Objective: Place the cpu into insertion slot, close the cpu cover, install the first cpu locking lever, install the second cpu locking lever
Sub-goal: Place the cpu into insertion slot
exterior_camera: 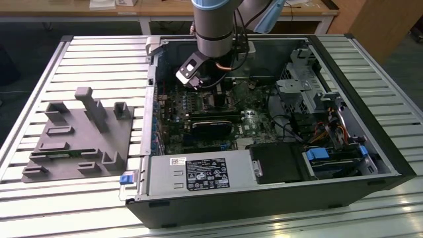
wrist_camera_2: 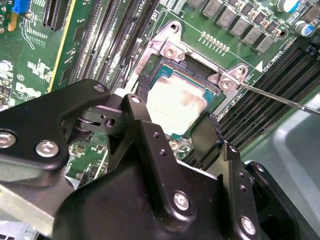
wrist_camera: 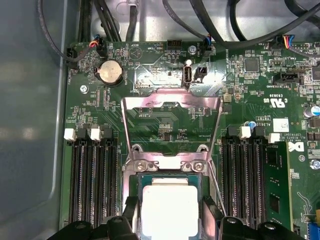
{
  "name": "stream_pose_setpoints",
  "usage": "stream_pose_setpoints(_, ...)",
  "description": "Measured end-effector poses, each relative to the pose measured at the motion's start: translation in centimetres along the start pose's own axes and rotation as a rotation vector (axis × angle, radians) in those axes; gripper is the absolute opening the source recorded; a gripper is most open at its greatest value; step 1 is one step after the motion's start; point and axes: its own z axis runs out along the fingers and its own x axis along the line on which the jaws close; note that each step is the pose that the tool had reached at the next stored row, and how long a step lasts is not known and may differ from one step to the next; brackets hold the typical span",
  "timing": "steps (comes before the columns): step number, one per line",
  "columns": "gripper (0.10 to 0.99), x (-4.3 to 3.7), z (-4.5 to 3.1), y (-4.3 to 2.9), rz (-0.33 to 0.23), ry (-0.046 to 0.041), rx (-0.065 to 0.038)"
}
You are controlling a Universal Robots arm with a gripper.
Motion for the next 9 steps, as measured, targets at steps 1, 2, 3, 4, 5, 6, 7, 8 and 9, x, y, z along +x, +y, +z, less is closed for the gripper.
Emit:
stream_pose_setpoints(1,0.612,0.0,0.0,0.01,0.0,0.0,0.0)
stream_pose_setpoints(2,0.6,0.0,0.0,0.01,0.0,-0.0001,0.0)
stream_pose_setpoints(3,0.6,0.0,0.0,0.01,0.0,-0.0001,0.0)
stream_pose_setpoints(4,0.533,0.0,-0.01,0.01,0.0,-0.0002,0.0)
stream_pose_setpoints(5,0.533,0.0,-0.01,0.01,0.0,-0.0003,0.0)
stream_pose_setpoints(6,0.525,0.0,-0.01,0.02,0.0,-0.0002,0.0)
stream_pose_setpoints(7,0.525,0.0,0.0,0.02,0.0,-0.0001,0.0)
stream_pose_setpoints(8,0.525,0.0,0.0,0.02,0.0,-0.0001,0.0)
stream_pose_setpoints(9,0.525,0.0,-0.01,0.03,0.0,0.0,0.0)
